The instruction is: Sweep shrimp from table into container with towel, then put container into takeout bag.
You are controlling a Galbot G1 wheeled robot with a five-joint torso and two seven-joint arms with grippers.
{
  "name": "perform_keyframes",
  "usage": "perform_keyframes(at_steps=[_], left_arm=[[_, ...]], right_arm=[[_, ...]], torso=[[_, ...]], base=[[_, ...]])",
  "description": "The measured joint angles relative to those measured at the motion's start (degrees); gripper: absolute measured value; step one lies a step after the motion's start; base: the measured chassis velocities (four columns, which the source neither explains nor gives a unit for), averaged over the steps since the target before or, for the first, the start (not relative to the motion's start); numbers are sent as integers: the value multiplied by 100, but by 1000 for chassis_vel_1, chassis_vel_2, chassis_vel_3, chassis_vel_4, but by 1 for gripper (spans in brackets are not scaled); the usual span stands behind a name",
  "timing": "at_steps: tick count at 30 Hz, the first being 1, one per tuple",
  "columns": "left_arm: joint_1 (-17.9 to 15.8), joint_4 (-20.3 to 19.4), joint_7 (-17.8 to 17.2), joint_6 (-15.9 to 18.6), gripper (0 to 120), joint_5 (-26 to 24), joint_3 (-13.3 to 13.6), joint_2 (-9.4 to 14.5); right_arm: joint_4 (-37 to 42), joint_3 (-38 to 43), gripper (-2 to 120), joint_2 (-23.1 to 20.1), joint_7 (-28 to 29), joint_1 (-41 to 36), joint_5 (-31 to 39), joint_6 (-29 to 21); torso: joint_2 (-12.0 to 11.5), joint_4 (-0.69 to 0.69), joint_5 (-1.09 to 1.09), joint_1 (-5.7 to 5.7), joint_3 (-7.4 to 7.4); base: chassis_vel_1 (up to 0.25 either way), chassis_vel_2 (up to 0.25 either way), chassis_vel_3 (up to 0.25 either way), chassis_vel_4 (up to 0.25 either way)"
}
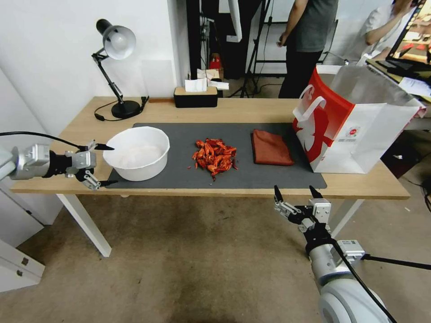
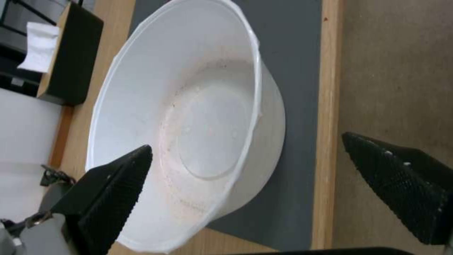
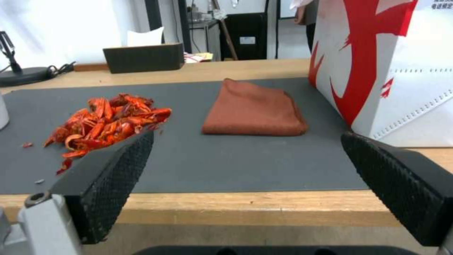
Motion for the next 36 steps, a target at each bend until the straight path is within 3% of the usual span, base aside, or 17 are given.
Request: perform_keyframes(at_steps=[1, 3, 4, 7, 8, 10, 11, 14, 21, 27, 32, 36], left_arm=[[0, 0, 0, 0, 100, 0, 0, 0], [-411, 25, 54, -44, 100, 47, 378, -15], [-411, 25, 54, -44, 100, 47, 378, -15], [-1320, 194, 167, -76, 100, 74, 1273, -138], [-1320, 194, 167, -76, 100, 74, 1273, -138], [-2062, 351, 262, -91, 100, 145, 2006, -244], [-2062, 351, 262, -91, 100, 145, 2006, -244], [-2724, 533, 496, -101, 100, 293, 2617, -395], [-2837, 651, 739, -163, 100, 527, 2781, -520], [-3248, 838, 764, -219, 100, 597, 3146, -757], [-3824, 1070, 878, -231, 80, 732, 3760, -987], [-3988, 1153, 923, -243, 70, 768, 3945, -1052]], right_arm=[[0, 0, 100, 0, 0, 0, 0, 0], [7, -15, 100, 26, 1, -34, -53, 9], [7, -15, 100, 26, 1, -34, -53, 9], [41, -18, 100, 50, 1, -90, -97, 26], [41, -18, 100, 50, 1, -90, -97, 26], [65, 4, 100, 53, 2, -117, -102, 31], [65, 4, 100, 53, 2, -117, -102, 31], [90, 33, 100, 64, 10, -153, -105, 41], [74, 44, 100, 102, 13, -179, -115, 107], [61, 41, 100, 124, 16, -173, -135, 107], [61, 73, 100, 124, 23, -197, -143, 105], [61, 98, 100, 122, 27, -200, -143, 105]], torso=[[0, 0, 0, 0, 0], [0, 0, 1, -1, 0], [0, 0, 1, -1, 0], [0, 0, 0, 0, 0], [0, 0, 0, 0, 0], [0, -1, 1, 0, 0], [0, -1, 1, 0, 0], [1, -2, 1, 0, 1], [1, 1, 1, 0, 0], [1, 0, 1, 0, 0], [1, -1, 1, 0, 0], [1, -1, 1, 0, 0]], base=[[0, 0, 0, 0], [0, 0, 0, 0], [0, 0, 0, 0], [0, 0, 0, 0], [0, 0, 0, 0], [0, 0, 0, 0], [0, 0, 0, 0], [0, 0, 0, 0], [0, 0, 0, 0], [0, 0, 0, 0], [0, 0, 0, 0], [0, 0, 0, 0]])
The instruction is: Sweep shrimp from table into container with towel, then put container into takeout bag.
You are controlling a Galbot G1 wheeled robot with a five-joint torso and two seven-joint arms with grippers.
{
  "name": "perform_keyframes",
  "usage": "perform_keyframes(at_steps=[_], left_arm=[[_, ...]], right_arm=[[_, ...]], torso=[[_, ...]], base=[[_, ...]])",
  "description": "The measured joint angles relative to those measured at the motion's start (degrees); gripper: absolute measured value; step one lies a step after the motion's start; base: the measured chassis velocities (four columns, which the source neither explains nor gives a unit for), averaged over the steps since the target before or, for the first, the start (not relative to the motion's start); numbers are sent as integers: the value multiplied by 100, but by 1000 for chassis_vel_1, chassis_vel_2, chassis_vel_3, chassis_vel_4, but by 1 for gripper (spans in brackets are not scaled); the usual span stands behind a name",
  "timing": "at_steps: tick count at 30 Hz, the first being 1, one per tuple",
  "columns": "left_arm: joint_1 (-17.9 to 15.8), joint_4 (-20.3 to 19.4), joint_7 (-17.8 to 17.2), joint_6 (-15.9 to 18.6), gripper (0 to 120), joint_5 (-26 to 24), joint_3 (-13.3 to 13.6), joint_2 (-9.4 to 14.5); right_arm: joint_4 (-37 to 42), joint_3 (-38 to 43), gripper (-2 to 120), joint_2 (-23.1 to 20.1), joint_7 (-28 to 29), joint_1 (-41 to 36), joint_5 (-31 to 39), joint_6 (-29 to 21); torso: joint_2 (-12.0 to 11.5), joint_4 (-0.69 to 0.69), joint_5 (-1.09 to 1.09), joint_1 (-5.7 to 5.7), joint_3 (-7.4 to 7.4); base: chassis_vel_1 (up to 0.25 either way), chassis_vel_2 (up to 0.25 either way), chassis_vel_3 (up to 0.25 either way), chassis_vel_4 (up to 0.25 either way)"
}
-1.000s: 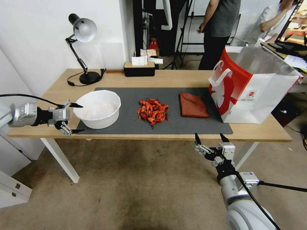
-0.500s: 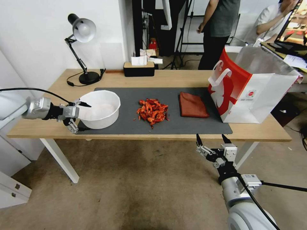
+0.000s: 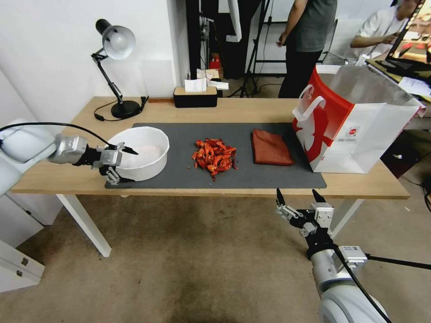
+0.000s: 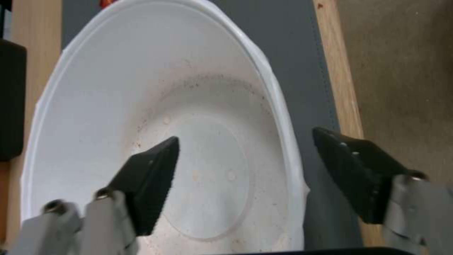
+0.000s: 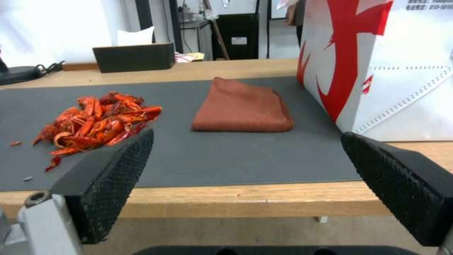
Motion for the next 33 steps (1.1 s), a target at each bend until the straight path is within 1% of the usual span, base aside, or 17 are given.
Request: perform_keyframes(at_steps=[3, 4, 7, 8, 11, 12, 14, 16, 18, 22, 26, 27, 28, 30, 31, 32, 33], left_arm=[[-209, 114, 121, -33, 55, 66, 203, -75], [-209, 114, 121, -33, 55, 66, 203, -75], [-350, 207, 250, -78, 42, 155, 325, -135], [-350, 207, 250, -78, 42, 155, 325, -135], [-398, 250, 432, -108, 27, 259, 363, -170], [-398, 250, 432, -108, 27, 259, 363, -170], [-399, 288, 481, -141, 16, 354, 363, -198], [-399, 305, 486, -145, 15, 357, 363, -208], [-399, 343, 547, -154, 1, 378, 353, -226], [-382, 345, 551, -159, 0, 380, 337, -226], [-219, 344, 513, -222, 0, 349, 177, -200], [-126, 332, 502, -242, 0, 321, 53, -176], [-126, 332, 502, -242, 0, 321, 53, -176], [104, 246, 503, -259, 0, 335, -241, -101], [330, 172, 506, -279, 0, 349, -528, -23], [330, 172, 506, -279, 0, 349, -528, -23], [571, 91, 505, -300, 0, 346, -834, 55]], right_arm=[[-11, 5, 100, 11, 7, 6, 0, 0], [-11, 5, 100, 11, 7, 6, 0, 0], [-24, 2, 100, 31, 14, 24, 0, 1], [-24, 2, 100, 31, 14, 24, 0, 1], [-42, 1, 100, 35, 22, 40, 0, 1], [-42, 1, 100, 35, 22, 40, 0, 1], [-49, 1, 100, 36, 23, 47, 1, 0], [-50, 1, 100, 37, 24, 49, 1, 1], [-62, 1, 100, 38, 26, 56, 1, 0], [-66, 1, 100, 40, 26, 58, 3, 1], [-77, -1, 100, 47, 26, 62, 5, 0], [-79, -7, 100, 52, 26, 66, 5, 1], [-79, -7, 100, 52, 26, 66, 5, 1], [-86, -19, 100, 55, 26, 70, 6, 3], [-95, -26, 100, 55, 25, 75, 5, 5], [-95, -26, 100, 55, 25, 75, 5, 5], [-106, -33, 100, 50, 25, 78, 5, 10]], torso=[[0, 1, 0, 0, 0], [0, 1, 0, 0, 0], [0, 0, 1, 0, 0], [0, 0, 1, 0, 0], [-1, 1, 1, 0, 0], [-1, 1, 1, 0, 0], [-1, 0, 0, -1, 0], [-1, 0, 0, -1, 0], [-1, 0, 0, 0, 0], [-1, 0, 1, 0, 0], [-1, 0, 0, 0, 0], [-1, -1, 0, 0, 0], [-1, -1, 0, 0, 0], [-1, -2, 0, 0, 0], [-1, -1, 0, 0, 0], [-1, -1, 0, 0, 0], [-1, 1, 0, 0, 0]], base=[[0, 0, 0, 0], [0, 0, 0, 0], [0, 0, 0, 0], [0, 0, 0, 0], [0, 0, 0, 0], [0, 0, 0, 0], [0, 0, 0, 0], [0, 0, 0, 0], [0, 0, 0, 0], [0, 0, 0, 0], [0, 0, 0, 0], [0, 0, 0, 0], [0, 0, 0, 0], [0, 0, 0, 0], [0, 0, 0, 0], [0, 0, 0, 0], [0, 0, 0, 0]])
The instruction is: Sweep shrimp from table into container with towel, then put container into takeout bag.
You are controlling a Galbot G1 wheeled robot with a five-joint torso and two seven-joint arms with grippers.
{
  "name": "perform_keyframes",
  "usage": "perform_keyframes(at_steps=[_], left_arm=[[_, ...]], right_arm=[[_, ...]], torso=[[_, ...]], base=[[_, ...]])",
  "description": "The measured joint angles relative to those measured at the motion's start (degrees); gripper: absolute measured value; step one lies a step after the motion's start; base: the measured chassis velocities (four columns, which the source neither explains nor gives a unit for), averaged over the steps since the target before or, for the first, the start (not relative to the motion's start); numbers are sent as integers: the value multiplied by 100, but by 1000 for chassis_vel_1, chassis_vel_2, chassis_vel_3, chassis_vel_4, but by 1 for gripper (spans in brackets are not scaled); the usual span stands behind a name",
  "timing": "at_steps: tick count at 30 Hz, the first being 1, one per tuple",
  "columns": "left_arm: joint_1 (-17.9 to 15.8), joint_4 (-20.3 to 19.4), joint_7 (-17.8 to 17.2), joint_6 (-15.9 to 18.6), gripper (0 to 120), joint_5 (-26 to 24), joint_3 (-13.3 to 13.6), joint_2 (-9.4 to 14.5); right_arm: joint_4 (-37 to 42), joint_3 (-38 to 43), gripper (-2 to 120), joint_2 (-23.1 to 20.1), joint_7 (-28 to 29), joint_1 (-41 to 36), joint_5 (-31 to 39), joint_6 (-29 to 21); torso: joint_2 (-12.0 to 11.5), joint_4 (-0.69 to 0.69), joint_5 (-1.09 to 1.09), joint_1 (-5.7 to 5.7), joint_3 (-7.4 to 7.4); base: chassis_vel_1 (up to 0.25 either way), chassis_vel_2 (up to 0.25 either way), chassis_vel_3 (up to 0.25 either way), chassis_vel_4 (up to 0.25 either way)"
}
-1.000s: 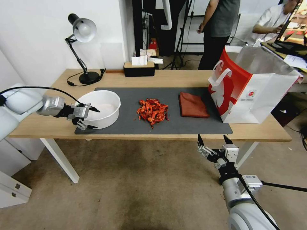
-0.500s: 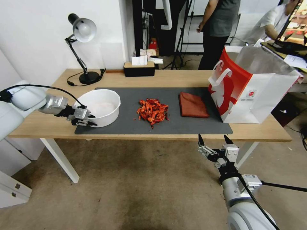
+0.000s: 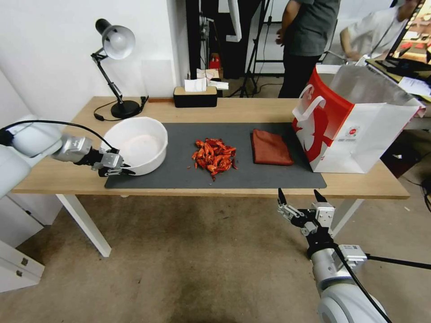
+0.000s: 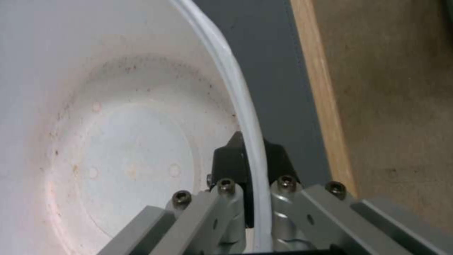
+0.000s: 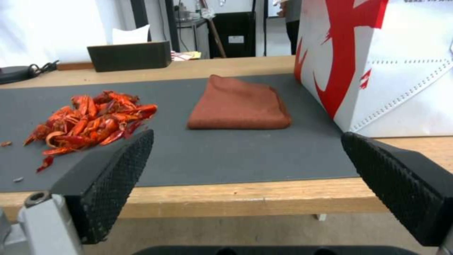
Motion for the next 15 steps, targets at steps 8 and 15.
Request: perform_keyframes(at_steps=[8, 15], left_arm=[[2007, -878, -39, -447, 0, 136, -2001, 614], [3273, -1259, 94, -922, 0, 120, -3392, 762]], right_arm=[[-27, -2, 100, -53, -4, 19, 11, 5], [-30, 20, 100, -118, -6, 2, 46, 6]], torso=[[0, 1, -1, 0, -1], [1, -2, -1, -1, -1]], base=[[0, 0, 0, 0], [0, 0, 0, 0]])
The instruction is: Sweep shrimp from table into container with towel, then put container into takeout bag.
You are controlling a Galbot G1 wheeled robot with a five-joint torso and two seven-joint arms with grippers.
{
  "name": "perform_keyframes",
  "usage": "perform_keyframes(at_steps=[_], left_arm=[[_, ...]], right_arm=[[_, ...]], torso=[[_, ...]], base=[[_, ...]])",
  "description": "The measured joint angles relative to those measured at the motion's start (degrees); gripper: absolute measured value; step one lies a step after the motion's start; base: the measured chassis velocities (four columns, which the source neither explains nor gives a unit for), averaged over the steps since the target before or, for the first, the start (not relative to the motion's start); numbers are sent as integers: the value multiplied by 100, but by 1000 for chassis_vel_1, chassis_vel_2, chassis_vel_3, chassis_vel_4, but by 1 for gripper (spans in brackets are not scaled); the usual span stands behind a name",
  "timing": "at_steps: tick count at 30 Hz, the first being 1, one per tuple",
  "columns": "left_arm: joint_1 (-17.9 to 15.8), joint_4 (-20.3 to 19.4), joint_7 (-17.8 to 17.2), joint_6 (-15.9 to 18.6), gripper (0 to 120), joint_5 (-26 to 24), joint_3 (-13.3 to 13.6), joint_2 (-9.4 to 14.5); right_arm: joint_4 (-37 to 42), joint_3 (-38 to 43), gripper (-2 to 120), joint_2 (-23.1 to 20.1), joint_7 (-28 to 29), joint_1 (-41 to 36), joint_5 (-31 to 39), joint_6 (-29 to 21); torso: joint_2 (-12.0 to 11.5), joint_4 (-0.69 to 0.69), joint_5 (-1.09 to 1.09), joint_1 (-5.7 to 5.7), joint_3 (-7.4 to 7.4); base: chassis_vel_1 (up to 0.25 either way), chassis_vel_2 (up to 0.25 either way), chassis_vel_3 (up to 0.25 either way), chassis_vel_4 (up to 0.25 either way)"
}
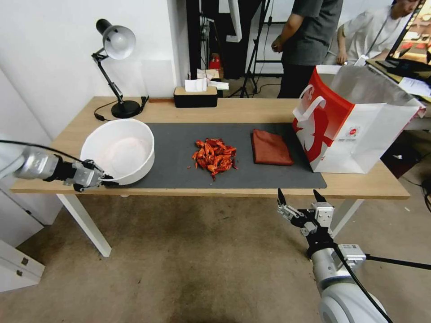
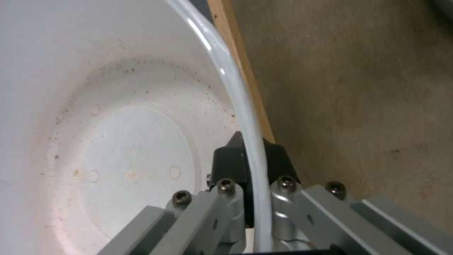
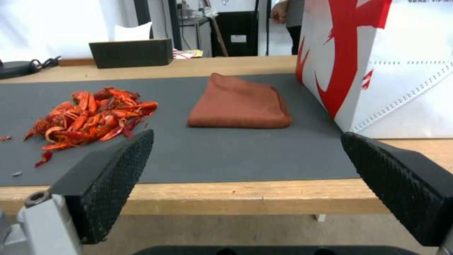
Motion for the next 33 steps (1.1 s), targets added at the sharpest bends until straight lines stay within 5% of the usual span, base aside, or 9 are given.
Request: perform_keyframes(at_steps=[3, 14, 21, 31, 33], left_arm=[[84, 69, 239, -233, 0, 35, -223, -10], [174, -51, 1035, -685, 0, -86, -295, -120], [299, 65, 1230, -994, 0, -175, -374, -236], [625, -132, 1238, -2174, 0, -475, -341, -176], [988, -458, 1201, -2396, 0, -445, -443, -143]], right_arm=[[5, -39, 100, 99, 0, -47, -19, 10], [82, 35, 100, 236, -10, -207, -107, 154], [114, 108, 100, 275, -14, -281, -107, 210], [143, 143, 100, 381, -10, -302, -143, 218], [143, 173, 100, 370, -9, -308, -143, 215]], torso=[[0, 1, 1, 0, 0], [0, 0, 0, 0, 1], [0, 1, 0, 0, 1], [0, 0, 1, 1, 1], [0, 1, 1, 1, 1]], base=[[0, 0, 0, 0], [0, 0, 0, 0], [0, 0, 0, 0], [0, 0, 0, 0], [0, 0, 0, 0]])
